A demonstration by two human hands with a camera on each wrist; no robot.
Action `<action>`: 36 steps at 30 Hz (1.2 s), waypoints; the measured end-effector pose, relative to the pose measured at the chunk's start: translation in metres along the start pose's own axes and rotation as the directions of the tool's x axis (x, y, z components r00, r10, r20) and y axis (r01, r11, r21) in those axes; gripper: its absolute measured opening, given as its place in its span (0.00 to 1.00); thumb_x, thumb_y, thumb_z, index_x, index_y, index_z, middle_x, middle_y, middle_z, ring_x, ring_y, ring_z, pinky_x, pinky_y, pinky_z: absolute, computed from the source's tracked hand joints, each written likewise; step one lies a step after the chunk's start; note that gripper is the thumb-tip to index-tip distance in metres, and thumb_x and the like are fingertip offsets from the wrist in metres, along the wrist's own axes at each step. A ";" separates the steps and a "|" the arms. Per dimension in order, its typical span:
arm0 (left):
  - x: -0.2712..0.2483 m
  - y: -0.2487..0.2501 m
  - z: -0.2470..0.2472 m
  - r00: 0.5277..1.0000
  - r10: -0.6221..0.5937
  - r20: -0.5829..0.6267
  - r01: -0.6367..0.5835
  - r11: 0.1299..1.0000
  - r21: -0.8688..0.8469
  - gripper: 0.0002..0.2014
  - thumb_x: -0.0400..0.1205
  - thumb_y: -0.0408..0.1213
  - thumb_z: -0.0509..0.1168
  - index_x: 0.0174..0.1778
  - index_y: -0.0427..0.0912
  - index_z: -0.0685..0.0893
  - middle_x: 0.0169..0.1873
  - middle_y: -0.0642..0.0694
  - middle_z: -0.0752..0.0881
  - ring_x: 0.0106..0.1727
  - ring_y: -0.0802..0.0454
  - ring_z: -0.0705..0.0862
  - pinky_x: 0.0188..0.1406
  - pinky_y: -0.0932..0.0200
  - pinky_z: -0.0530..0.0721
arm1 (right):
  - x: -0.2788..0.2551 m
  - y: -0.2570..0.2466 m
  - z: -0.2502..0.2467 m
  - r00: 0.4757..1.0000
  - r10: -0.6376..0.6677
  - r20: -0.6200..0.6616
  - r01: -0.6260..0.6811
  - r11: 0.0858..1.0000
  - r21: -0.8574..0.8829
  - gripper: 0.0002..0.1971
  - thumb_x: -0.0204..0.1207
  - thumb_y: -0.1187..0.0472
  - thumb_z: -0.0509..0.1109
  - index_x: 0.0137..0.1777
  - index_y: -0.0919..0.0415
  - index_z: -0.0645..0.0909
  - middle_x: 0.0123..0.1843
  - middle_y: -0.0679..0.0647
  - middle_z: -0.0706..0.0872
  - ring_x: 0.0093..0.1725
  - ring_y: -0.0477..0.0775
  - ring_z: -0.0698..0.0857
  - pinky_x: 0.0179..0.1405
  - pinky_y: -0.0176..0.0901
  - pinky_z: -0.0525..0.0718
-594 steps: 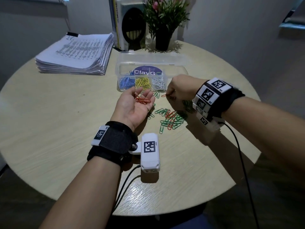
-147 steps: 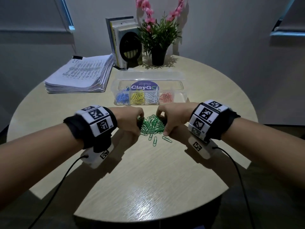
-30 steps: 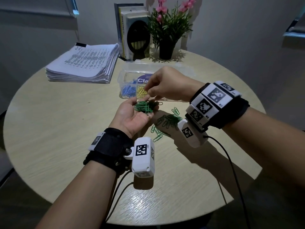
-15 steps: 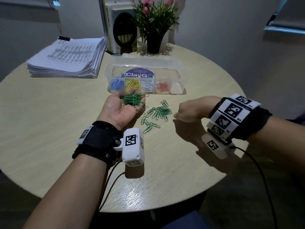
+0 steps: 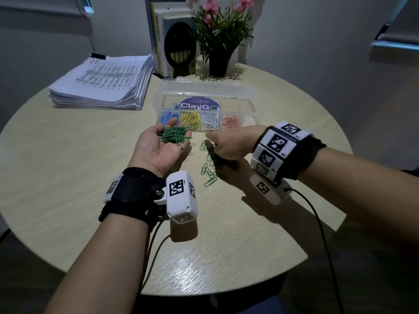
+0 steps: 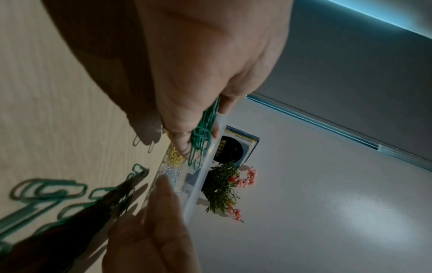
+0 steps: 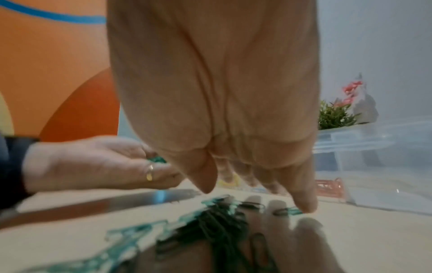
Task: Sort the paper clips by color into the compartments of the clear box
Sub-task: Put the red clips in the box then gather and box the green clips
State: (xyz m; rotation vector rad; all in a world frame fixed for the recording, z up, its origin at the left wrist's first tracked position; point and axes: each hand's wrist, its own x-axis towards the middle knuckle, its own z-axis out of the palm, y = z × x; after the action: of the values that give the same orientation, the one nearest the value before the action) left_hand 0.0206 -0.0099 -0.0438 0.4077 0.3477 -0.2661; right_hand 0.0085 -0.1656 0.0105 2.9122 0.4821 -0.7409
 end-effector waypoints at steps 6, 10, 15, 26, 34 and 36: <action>0.003 0.000 -0.002 1.000 0.006 -0.005 -0.006 1.000 0.001 0.16 0.87 0.35 0.51 0.43 0.33 0.81 0.44 0.35 0.82 0.47 0.45 0.82 0.56 0.47 0.79 | 0.005 -0.005 0.009 0.997 -0.040 0.065 0.050 0.984 -0.170 0.32 0.81 0.71 0.49 0.85 0.56 0.49 0.86 0.56 0.52 0.81 0.62 0.62 0.74 0.53 0.68; 0.003 -0.002 -0.002 1.000 0.003 -0.005 -0.002 1.000 0.020 0.16 0.87 0.35 0.50 0.43 0.33 0.81 0.44 0.36 0.82 0.49 0.44 0.82 0.57 0.47 0.78 | -0.009 0.001 0.009 0.994 -0.102 0.030 0.105 0.986 -0.127 0.23 0.80 0.72 0.53 0.73 0.62 0.71 0.69 0.62 0.78 0.57 0.61 0.78 0.54 0.47 0.77; 0.000 -0.004 -0.001 1.000 0.002 -0.006 -0.002 1.000 0.000 0.17 0.87 0.35 0.51 0.42 0.32 0.81 0.42 0.36 0.82 0.45 0.46 0.81 0.52 0.47 0.80 | -0.008 0.020 0.002 0.994 -0.026 -0.103 0.024 0.999 -0.025 0.26 0.76 0.75 0.55 0.74 0.64 0.72 0.71 0.62 0.78 0.67 0.62 0.78 0.62 0.49 0.80; -0.003 -0.007 0.002 1.000 -0.017 -0.007 0.017 1.000 0.026 0.17 0.87 0.36 0.50 0.41 0.32 0.80 0.47 0.36 0.80 0.58 0.44 0.78 0.69 0.50 0.74 | -0.012 0.001 0.020 0.994 0.022 -0.106 -0.016 0.998 0.057 0.40 0.68 0.29 0.66 0.72 0.58 0.70 0.65 0.57 0.80 0.58 0.56 0.77 0.50 0.45 0.75; -0.003 -0.008 0.002 1.000 -0.004 -0.021 0.005 0.999 0.047 0.17 0.87 0.35 0.49 0.40 0.33 0.80 0.40 0.36 0.81 0.49 0.44 0.79 0.66 0.49 0.74 | -0.007 -0.008 0.012 0.985 -0.025 -0.168 0.033 0.999 0.043 0.16 0.78 0.60 0.69 0.64 0.64 0.81 0.61 0.60 0.86 0.58 0.60 0.84 0.29 0.41 0.75; -0.002 -0.008 0.002 1.000 -0.005 -0.022 0.006 0.999 0.052 0.17 0.87 0.35 0.49 0.40 0.33 0.80 0.39 0.37 0.81 0.48 0.45 0.79 0.66 0.49 0.74 | -0.003 -0.007 0.011 0.987 -0.017 -0.158 0.020 1.000 0.020 0.15 0.77 0.65 0.67 0.62 0.68 0.83 0.60 0.65 0.87 0.60 0.63 0.85 0.36 0.46 0.83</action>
State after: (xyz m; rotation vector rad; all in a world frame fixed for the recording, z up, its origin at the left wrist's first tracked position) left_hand 0.0164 -0.0173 -0.0442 0.4617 0.3643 -0.2766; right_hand -0.0017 -0.1618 0.0020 3.0046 0.5193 -0.5227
